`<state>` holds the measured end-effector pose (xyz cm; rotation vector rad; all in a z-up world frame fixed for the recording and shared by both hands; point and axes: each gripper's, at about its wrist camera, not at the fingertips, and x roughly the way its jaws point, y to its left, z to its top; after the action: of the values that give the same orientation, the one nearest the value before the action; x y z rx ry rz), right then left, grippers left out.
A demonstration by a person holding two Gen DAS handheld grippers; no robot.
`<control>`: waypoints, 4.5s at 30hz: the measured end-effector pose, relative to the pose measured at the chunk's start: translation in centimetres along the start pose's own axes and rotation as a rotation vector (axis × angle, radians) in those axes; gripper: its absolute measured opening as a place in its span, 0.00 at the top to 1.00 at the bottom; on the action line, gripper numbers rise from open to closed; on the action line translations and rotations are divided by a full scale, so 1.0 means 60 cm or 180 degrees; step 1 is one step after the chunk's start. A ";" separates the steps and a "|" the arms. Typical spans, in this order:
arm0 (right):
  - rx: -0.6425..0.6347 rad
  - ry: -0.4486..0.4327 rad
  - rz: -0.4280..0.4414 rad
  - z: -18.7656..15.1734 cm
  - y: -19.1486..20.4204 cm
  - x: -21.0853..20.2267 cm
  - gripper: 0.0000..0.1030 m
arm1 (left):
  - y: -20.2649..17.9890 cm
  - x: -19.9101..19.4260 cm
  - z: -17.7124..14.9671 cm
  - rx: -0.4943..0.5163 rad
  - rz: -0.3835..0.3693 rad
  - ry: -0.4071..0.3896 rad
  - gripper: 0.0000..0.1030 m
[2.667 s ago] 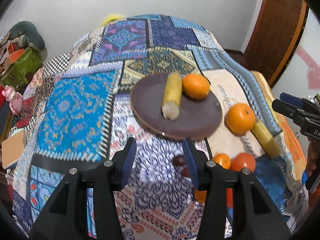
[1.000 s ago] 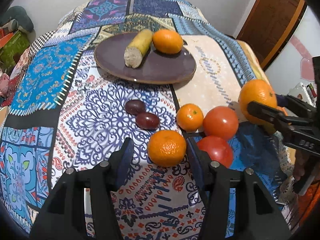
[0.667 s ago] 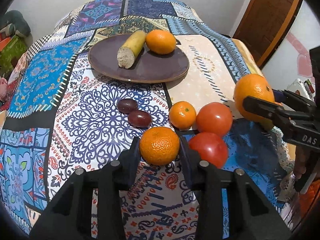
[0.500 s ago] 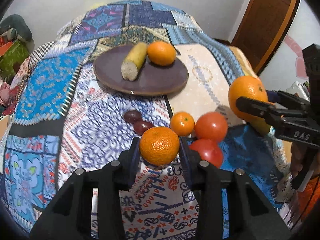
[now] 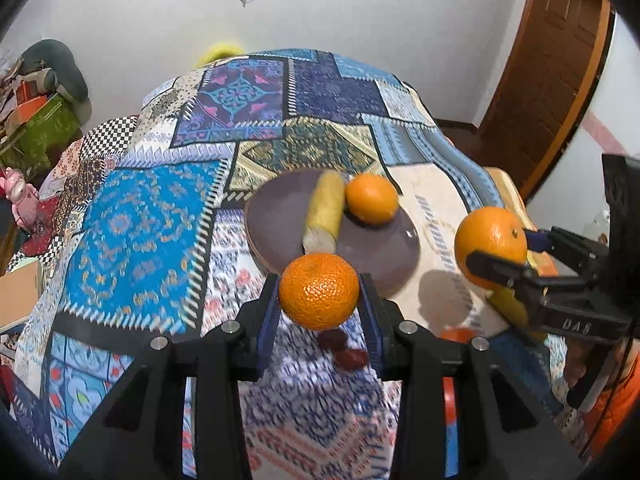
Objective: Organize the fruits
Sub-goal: 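Lower the orange and tangerine onto the purple plate and open both grippers, then grasp the second yellow corn cob with the right gripper while the left grasps a red tomato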
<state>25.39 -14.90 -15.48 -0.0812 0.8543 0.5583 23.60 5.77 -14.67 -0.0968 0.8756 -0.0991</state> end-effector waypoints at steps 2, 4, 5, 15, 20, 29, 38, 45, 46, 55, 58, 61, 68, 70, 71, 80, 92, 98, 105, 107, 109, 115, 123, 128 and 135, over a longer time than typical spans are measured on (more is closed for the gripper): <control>-0.0025 0.0006 0.0014 0.010 0.005 0.014 0.35 | 0.010 0.013 0.015 -0.0019 0.0018 0.0001 0.63; -0.0035 0.0028 0.0035 0.019 0.007 0.030 0.35 | 0.016 0.027 0.026 -0.0001 0.0029 0.0011 0.63; -0.0042 0.0052 0.0050 0.024 0.009 0.042 0.35 | 0.019 0.035 0.030 0.0013 0.0042 0.0020 0.63; -0.0189 0.0273 0.0094 0.041 0.024 0.120 0.35 | 0.043 0.130 0.068 0.0098 0.0151 0.0207 0.63; -0.0227 0.0375 0.0146 0.041 0.030 0.143 0.35 | 0.047 0.167 0.075 0.0137 0.0180 0.0275 0.63; -0.0312 0.0436 0.0185 0.042 0.041 0.157 0.35 | 0.048 0.204 0.081 0.0154 0.0179 0.0322 0.63; -0.0283 0.0472 0.0197 0.047 0.040 0.161 0.33 | 0.043 0.205 0.080 0.0160 0.0211 0.0316 0.62; -0.0327 0.0302 0.0112 0.056 0.038 0.117 0.33 | 0.028 0.155 0.083 0.0219 0.0252 0.0161 0.58; -0.0314 0.0276 0.0100 0.056 0.037 0.109 0.33 | 0.026 0.145 0.083 0.0215 0.0240 0.0138 0.57; -0.0220 -0.0061 -0.0075 0.041 0.014 -0.015 0.33 | -0.014 0.029 0.058 0.0323 0.0199 -0.0117 0.46; -0.0188 -0.0122 -0.0152 0.027 0.004 -0.045 0.33 | -0.029 -0.004 0.040 0.0338 0.0159 -0.0161 0.43; -0.0179 -0.0158 -0.0296 0.004 -0.009 -0.077 0.33 | -0.042 -0.030 0.020 0.0329 0.0103 -0.0157 0.42; -0.0037 -0.0088 -0.0449 -0.059 -0.050 -0.118 0.33 | -0.076 -0.061 -0.033 0.0296 0.0047 -0.0095 0.38; 0.0009 -0.0057 -0.0482 -0.078 -0.060 -0.125 0.33 | -0.083 -0.063 -0.048 0.0271 0.0029 -0.0052 0.38; 0.0042 -0.0026 -0.0496 -0.089 -0.067 -0.126 0.33 | -0.087 -0.062 -0.057 0.0252 0.0022 -0.0021 0.38; 0.0254 0.0158 -0.0529 -0.155 -0.104 -0.120 0.33 | -0.114 -0.035 -0.119 0.0114 -0.0064 0.0276 0.38; 0.0268 0.0353 -0.0458 -0.183 -0.122 -0.078 0.44 | -0.161 0.028 -0.156 0.0134 -0.0208 0.0595 0.38; 0.0310 0.0417 -0.0365 -0.174 -0.126 -0.052 0.52 | -0.171 0.059 -0.159 0.0163 -0.0201 0.0685 0.38; 0.0177 0.0507 -0.0388 -0.169 -0.113 -0.024 0.52 | -0.174 0.069 -0.161 0.0241 -0.0105 0.0590 0.43; 0.0154 0.0501 -0.0397 -0.169 -0.110 -0.024 0.61 | -0.175 0.068 -0.162 0.0276 -0.0139 0.0589 0.50; 0.0219 0.0515 -0.0291 -0.172 -0.111 -0.029 0.67 | -0.172 0.066 -0.163 0.0273 -0.0161 0.0579 0.50; 0.0305 0.0508 -0.0173 -0.174 -0.105 -0.039 0.68 | -0.158 0.052 -0.166 0.0207 -0.0181 0.0551 0.50; 0.0372 0.0401 -0.0006 -0.170 -0.090 -0.054 0.68 | -0.119 0.019 -0.159 0.0047 -0.0121 0.0443 0.50; 0.0284 0.0334 -0.0021 -0.151 -0.076 -0.059 0.68 | -0.095 -0.001 -0.138 0.0025 -0.0037 0.0315 0.50; 0.0152 0.0607 -0.0042 -0.158 -0.061 -0.024 0.68 | -0.073 -0.029 -0.111 0.0016 -0.0001 0.0136 0.50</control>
<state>19.86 -21.36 -21.25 -0.0977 1.0516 0.5229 17.15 1.35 -17.01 -0.0904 0.9179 -0.1041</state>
